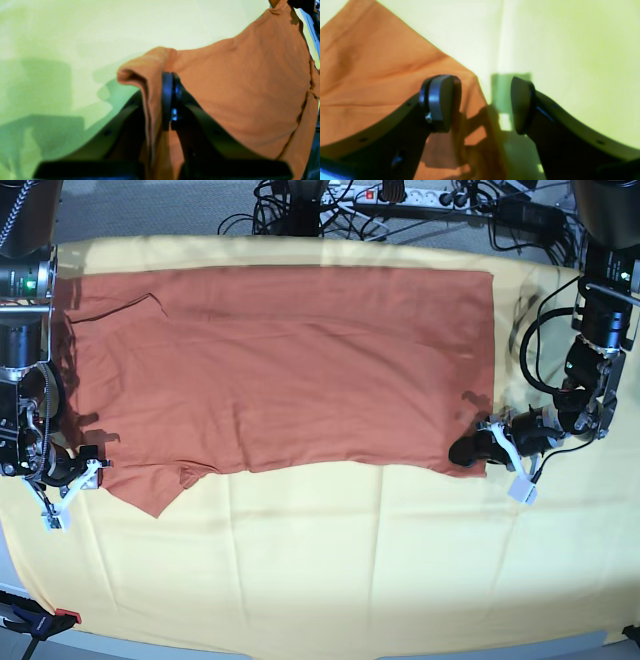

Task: Fold the T-shirt properly
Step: 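Grasp the hem corners with both grippers, then lift the hem and fold it over toward the collar with both grippers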

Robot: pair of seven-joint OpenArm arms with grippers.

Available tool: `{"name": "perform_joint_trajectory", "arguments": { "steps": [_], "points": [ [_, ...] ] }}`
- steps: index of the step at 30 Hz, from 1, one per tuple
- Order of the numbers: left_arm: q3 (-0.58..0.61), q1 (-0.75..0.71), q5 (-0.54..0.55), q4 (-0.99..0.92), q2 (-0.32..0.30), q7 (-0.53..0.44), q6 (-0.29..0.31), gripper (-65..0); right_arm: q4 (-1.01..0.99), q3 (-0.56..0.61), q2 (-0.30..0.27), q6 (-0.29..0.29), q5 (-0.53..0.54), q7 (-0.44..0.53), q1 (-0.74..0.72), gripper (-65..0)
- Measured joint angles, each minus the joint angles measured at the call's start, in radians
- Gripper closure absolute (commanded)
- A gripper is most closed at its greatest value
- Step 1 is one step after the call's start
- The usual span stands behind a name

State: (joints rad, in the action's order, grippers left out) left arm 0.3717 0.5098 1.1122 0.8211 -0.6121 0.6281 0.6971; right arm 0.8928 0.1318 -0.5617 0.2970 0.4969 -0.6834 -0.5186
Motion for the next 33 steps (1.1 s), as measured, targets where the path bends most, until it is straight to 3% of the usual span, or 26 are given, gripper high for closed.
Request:
{"name": "perform_joint_trajectory", "arguments": {
  "steps": [4, 11, 13, 17, 20, 24, 27, 30, 33],
  "points": [
    [0.0, 0.0, 0.005, 0.0, 0.0, 0.0, 0.0, 0.0, -0.078, -0.08, 0.004, 0.045, 0.064, -0.005, -0.011, -38.1],
    [0.0, 0.0, 0.005, 0.0, 0.0, 0.0, 0.0, 0.0, -0.117, -0.208, 0.024, 0.268, 0.212, -0.108, -0.005, -37.1],
    [0.0, 0.0, 0.006, 0.0, 0.0, 0.0, 0.0, 0.0, -0.117, -0.208, 0.032, 0.293, 0.23, -0.107, -0.008, -33.9],
    [0.0, 0.0, 0.005, 0.0, 0.0, 0.0, 0.0, 0.0, -0.117, -0.208, 0.03, 0.291, 0.21, -0.083, -0.008, -22.1],
    [0.0, 0.0, 0.005, 0.0, 0.0, -0.001, 0.0, 0.0, -0.117, -0.208, 0.027, 0.279, 0.182, -0.037, -0.008, -18.4],
    [0.0, 0.0, 0.005, 0.0, 0.0, -0.007, 0.0, 0.0, -0.117, -0.208, 0.028, 0.232, 0.138, 0.01, -0.008, 0.0],
    [0.0, 0.0, 0.002, 0.0, 0.0, -0.008, 0.0, 0.0, -0.117, -0.208, 0.027, 0.235, 0.131, 0.014, -0.008, 0.0],
    [0.0, 0.0, 0.002, 0.0, 0.0, -0.008, 0.0, 0.0, -0.117, -0.208, 0.028, 0.274, 0.132, 0.014, -0.008, 0.0],
    [0.0, 0.0, 0.002, 0.0, 0.0, -0.008, 0.0, 0.0, -0.117, -0.208, 0.027, 0.264, 0.132, 0.014, -0.008, -12.3]
  ]
}}
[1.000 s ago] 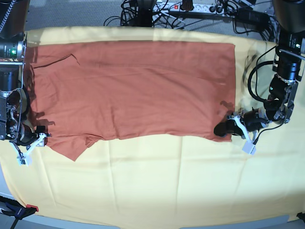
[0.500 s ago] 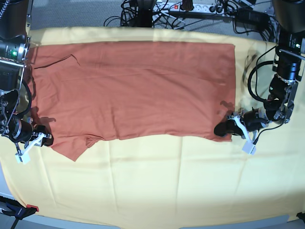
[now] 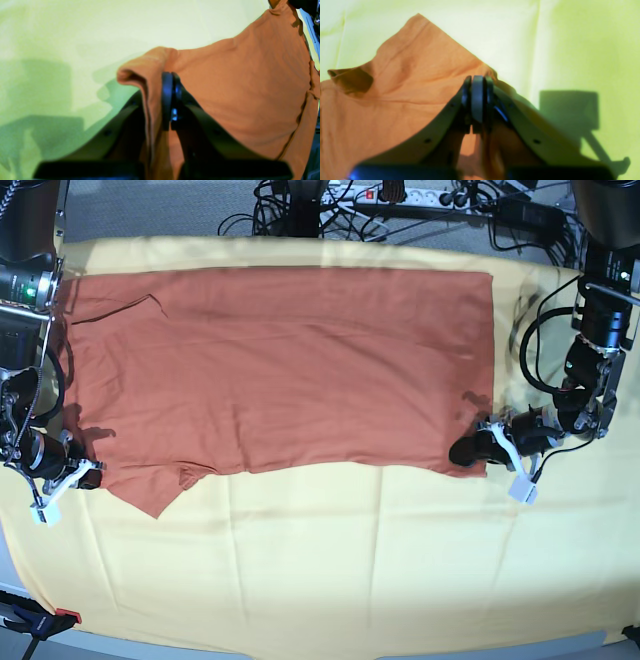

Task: Fold the T-shirt properly
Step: 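Lift the hem and fold it over toward the collar with both grippers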

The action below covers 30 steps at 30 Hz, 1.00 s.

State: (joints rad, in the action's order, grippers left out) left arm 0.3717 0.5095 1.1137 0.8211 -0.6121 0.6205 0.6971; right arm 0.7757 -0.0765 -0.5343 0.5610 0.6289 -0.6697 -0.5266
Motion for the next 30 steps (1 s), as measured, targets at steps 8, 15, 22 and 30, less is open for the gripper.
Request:
{"name": "perform_joint_trajectory", "arguments": {
  "steps": [8, 15, 22, 30],
  "points": [
    [0.0, 0.0, 0.0, 0.0, 0.0, 0.0, 0.0, 0.0, 0.0, 0.0, 0.001, 0.008, 0.011, -0.031, 0.0, -25.9],
    [0.0, 0.0, 0.0, 0.0, 0.0, 0.0, 0.0, 0.0, 0.001, 0.0, 0.006, -0.011, 0.026, 0.019, 0.05, -16.2],
    [0.0, 0.001, -0.004, 0.0, 0.0, -0.002, 0.0, 0.0, 0.001, 0.0, 0.006, 0.008, 0.014, 0.026, 0.047, 0.0],
    [0.002, 0.096, -0.127, -0.004, 0.0, -0.053, -0.006, 0.0, 0.0, 0.0, 0.008, -0.019, -0.001, 0.029, -0.024, 0.0]
  ]
}}
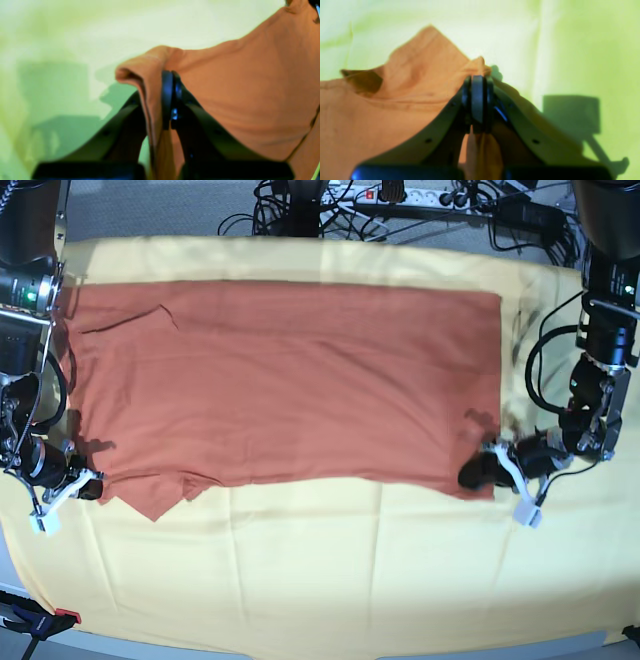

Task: Fold the T-shirt properly
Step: 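Lift the hem and fold it over toward the collar with both grippers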

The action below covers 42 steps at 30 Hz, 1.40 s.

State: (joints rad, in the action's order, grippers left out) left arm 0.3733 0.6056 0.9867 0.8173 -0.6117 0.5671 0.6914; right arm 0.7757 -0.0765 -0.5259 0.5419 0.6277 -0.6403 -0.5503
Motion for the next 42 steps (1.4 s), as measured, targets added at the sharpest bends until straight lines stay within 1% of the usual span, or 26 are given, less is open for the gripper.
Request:
{"name": "perform_joint_trajectory", "arguments": {
  "steps": [2, 4, 5, 6, 8, 11, 14, 15, 16, 17, 19, 20, 22, 23, 25, 27, 29, 30, 32, 35, 37, 42],
  "points": [
    [-0.001, 0.019, -0.034, 0.0, 0.011, -0.027, -0.001, 0.0, 0.0, 0.0, 0.001, -0.013, -0.044, 0.032, 0.001, 0.0],
    [-0.001, 0.027, -0.081, 0.0, 0.029, -0.063, 0.0, 0.0, 0.0, 0.0, 0.002, -0.047, -0.098, 0.055, 0.004, 0.0],
    [0.0, 0.028, -0.11, 0.0, 0.04, -0.084, -0.003, 0.0, 0.0, 0.0, 0.002, -0.068, -0.107, 0.059, 0.005, 0.0],
    [0.0, 0.028, -0.14, 0.0, 0.05, -0.105, -0.025, 0.0, 0.0, 0.0, 0.002, -0.071, -0.122, 0.067, 0.005, 0.0],
    [0.0, 0.029, -0.179, 0.0, 0.072, -0.152, -0.048, 0.0, 0.0, 0.0, 0.002, -0.071, -0.122, 0.076, 0.005, 0.0],
    [0.0, 0.029, -0.228, 0.0, 0.099, -0.168, -0.048, 0.0, 0.0, 0.0, 0.002, -0.071, -0.122, 0.09, 0.005, 0.0],
    [0.0, 0.029, -0.235, 0.0, 0.113, -0.167, -0.047, 0.0, 0.0, 0.0, 0.002, -0.07, -0.123, 0.089, 0.005, 0.0],
    [0.0, 0.029, -0.235, 0.0, 0.113, -0.166, -0.043, 0.0, 0.0, 0.0, 0.002, -0.059, -0.123, 0.077, 0.004, 0.0],
    [0.0, 0.03, -0.232, 0.0, 0.109, -0.155, -0.031, 0.0, 0.0, 0.0, 0.001, -0.034, -0.123, 0.064, 0.004, 0.0],
    [0.0, 0.032, -0.232, 0.0, 0.105, -0.135, -0.003, 0.0, 0.0, 0.0, 0.0, -0.01, -0.121, 0.051, 0.005, 0.0],
    [0.0, 0.032, -0.223, 0.0, 0.098, -0.105, 0.0, 0.0, 0.0, 0.0, 0.0, 0.036, -0.121, 0.048, 0.005, 0.0],
    [0.0, 0.035, -0.185, 0.0, 0.094, -0.075, -0.001, 0.0, 0.0, 0.0, -0.001, 0.051, -0.119, 0.046, 0.005, 0.0],
    [-0.001, 0.038, -0.117, 0.0, 0.087, -0.041, -0.001, 0.0, 0.0, 0.0, 0.001, 0.065, -0.077, 0.027, 0.004, 0.0],
    [0.0, 0.038, -0.09, 0.0, 0.082, -0.036, -0.002, 0.0, 0.0, 0.0, 0.0, 0.085, -0.058, 0.014, 0.004, 0.0],
    [-0.001, 0.04, -0.063, 0.013, 0.074, -0.006, -0.002, 0.0, 0.0, 0.0, -0.004, 0.101, -0.051, -0.023, 0.004, 0.0],
    [0.0, 0.04, -0.034, 0.025, 0.065, 0.043, -0.002, 0.0, 0.0, 0.0, -0.006, 0.125, -0.043, -0.034, 0.005, 0.0],
    [0.0, 0.038, 0.006, 0.042, 0.06, 0.105, -0.002, 0.0, 0.0, 0.0, -0.009, 0.133, -0.016, -0.06, 0.004, 0.0],
    [0.0, 0.038, 0.032, 0.049, 0.06, 0.135, -0.002, 0.0, 0.0, 0.0, -0.013, 0.147, 0.006, -0.079, 0.004, 0.0],
    [0.0, 0.038, 0.09, 0.069, 0.061, 0.195, -0.002, 0.0, 0.0, 0.0, -0.023, 0.151, 0.045, -0.115, 0.004, 0.0],
    [0.0, 0.04, 0.136, 0.093, 0.061, 0.267, -0.002, 0.0, 0.013, 0.0, -0.048, 0.151, 0.057, -0.15, 0.006, 0.0],
    [0.0, 0.039, 0.151, 0.109, 0.056, 0.297, -0.002, 0.0, 0.026, 0.0, -0.064, 0.151, 0.061, -0.15, 0.007, 0.0],
    [0.0, 0.04, 0.158, 0.145, 0.012, 0.317, -0.002, 0.0, 0.031, 0.0, -0.103, 0.151, 0.073, -0.151, 0.007, 0.0]
  ]
}}
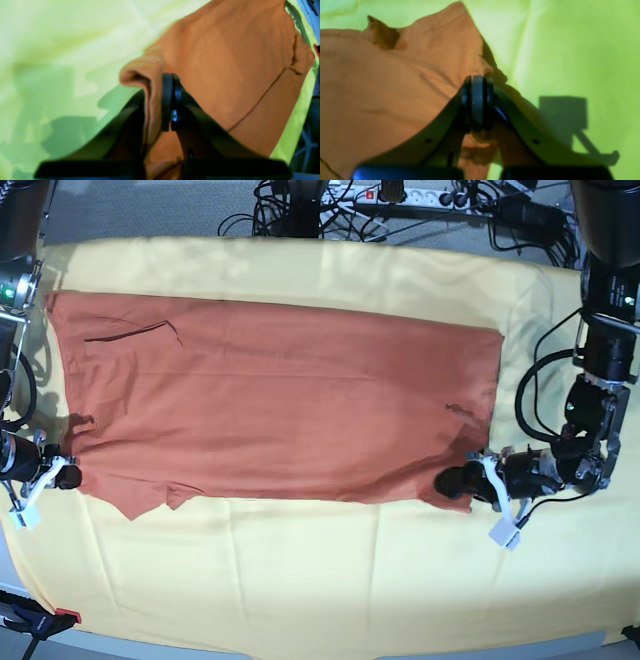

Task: Fold the T-shirt properly
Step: 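Lift the hem and fold it over toward the collar with both grippers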

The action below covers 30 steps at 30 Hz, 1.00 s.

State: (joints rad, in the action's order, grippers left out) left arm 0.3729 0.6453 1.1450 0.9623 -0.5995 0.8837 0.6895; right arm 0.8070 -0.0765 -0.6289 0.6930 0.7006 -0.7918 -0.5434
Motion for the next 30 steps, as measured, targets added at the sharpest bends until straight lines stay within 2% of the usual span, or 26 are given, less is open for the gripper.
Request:
{"name": "perform_joint_trajectory", "arguments": {
  "steps": [3, 7, 9, 15, 19, 23, 25, 30],
  "points": [
    [0.0, 0.0, 0.02, 0.0, -0.008, 0.014, 0.0, 0.0, 0.0, 0.0, -0.008, 0.0, 0.016, -0.019, 0.0, 0.0],
    [0.0, 0.0, 0.106, 0.004, -0.008, 0.109, 0.0, 0.0, 0.0, 0.0, -0.002, 0.0, 0.016, -0.026, 0.003, 0.0],
    [0.0, 0.0, 0.12, 0.004, -0.012, 0.126, 0.0, 0.0, 0.0, 0.0, -0.003, 0.0, 0.016, -0.025, 0.009, 0.0],
    [0.0, 0.0, 0.124, 0.043, -0.062, 0.129, 0.0, 0.0, 0.0, 0.0, -0.002, 0.0, 0.017, -0.026, 0.031, 0.0],
    [0.0, 0.0, 0.126, 0.061, -0.066, 0.136, 0.0, 0.0, 0.0, 0.0, -0.003, 0.0, 0.019, -0.026, 0.034, 0.0],
    [0.0, 0.0, 0.238, 0.073, -0.069, 0.246, 0.0, 0.0, 0.0, 0.0, -0.003, 0.0, 0.068, -0.059, 0.036, 0.0],
    [0.001, 0.0, 0.269, 0.091, -0.086, 0.274, 0.0, 0.0, 0.0, 0.0, -0.003, 0.0, 0.103, -0.087, 0.038, 0.0],
    [0.001, 0.001, 0.29, 0.149, -0.155, 0.281, 0.0, 0.0, 0.0, 0.0, -0.006, 0.0, 0.101, -0.089, 0.039, 0.0]
  ]
}}
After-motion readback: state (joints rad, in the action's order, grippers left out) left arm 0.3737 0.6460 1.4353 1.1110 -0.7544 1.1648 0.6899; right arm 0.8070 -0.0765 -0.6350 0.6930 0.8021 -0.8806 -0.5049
